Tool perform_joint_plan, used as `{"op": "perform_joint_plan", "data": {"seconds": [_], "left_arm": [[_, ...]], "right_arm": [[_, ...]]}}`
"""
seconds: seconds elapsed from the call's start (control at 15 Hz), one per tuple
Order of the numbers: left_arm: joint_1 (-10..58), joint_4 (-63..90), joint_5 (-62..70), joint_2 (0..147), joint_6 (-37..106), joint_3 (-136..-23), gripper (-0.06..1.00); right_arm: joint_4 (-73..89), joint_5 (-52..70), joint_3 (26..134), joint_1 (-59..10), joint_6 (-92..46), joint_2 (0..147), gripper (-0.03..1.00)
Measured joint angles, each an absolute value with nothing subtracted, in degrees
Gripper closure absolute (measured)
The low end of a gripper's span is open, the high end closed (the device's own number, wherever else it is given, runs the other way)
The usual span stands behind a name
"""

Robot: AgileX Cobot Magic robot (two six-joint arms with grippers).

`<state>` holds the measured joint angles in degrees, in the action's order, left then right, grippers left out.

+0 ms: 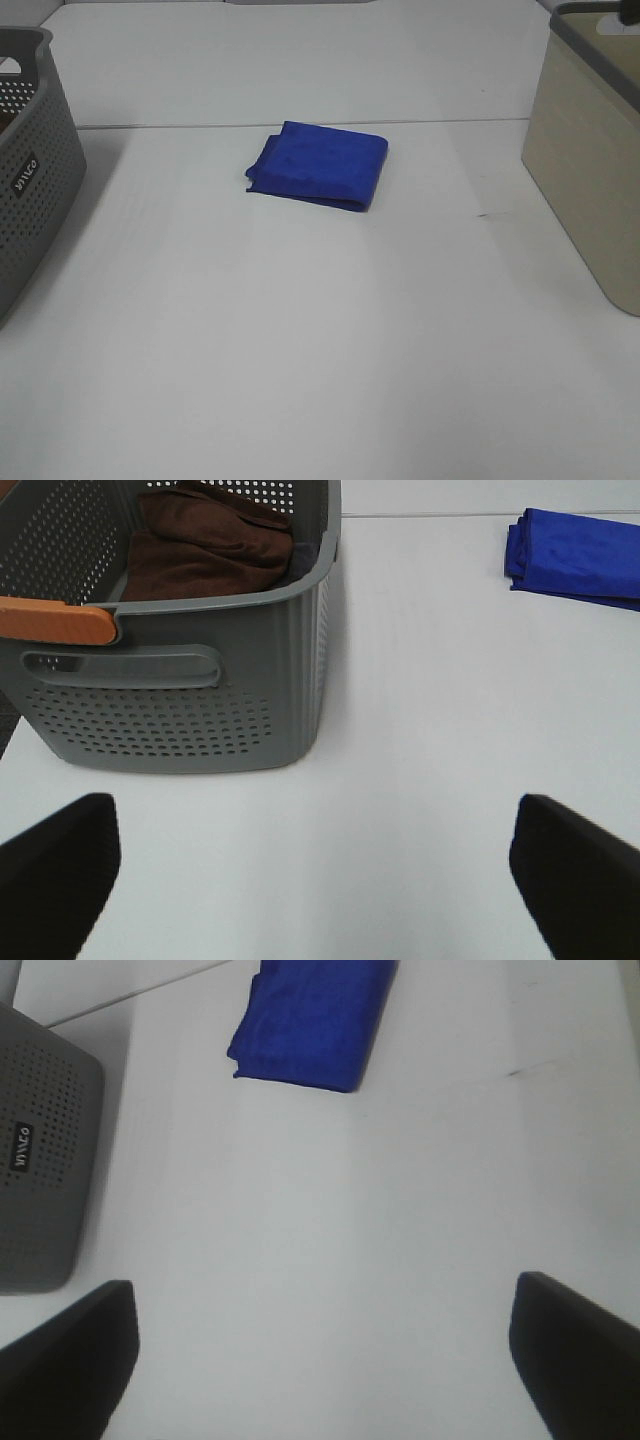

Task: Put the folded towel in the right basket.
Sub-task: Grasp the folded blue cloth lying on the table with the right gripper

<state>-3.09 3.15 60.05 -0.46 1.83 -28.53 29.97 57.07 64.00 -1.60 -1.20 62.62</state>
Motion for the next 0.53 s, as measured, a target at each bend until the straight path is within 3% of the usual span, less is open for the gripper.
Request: {"op": "perform_joint_plan", "data": {"seconds": [0.27, 0.53], "left_arm": [[-3.09, 3.15, 60.05, -0.46, 1.83, -28.53, -0.04], [-3.09, 3.15, 60.05, -0.46, 1.83, -28.53, -0.04]], "right_arm": [[37.76, 52.65, 73.68, -4.47, -4.64, 80.50, 0.03], [41.71, 49.05, 87.03, -12.09, -4.98, 101.18, 0.04]]}}
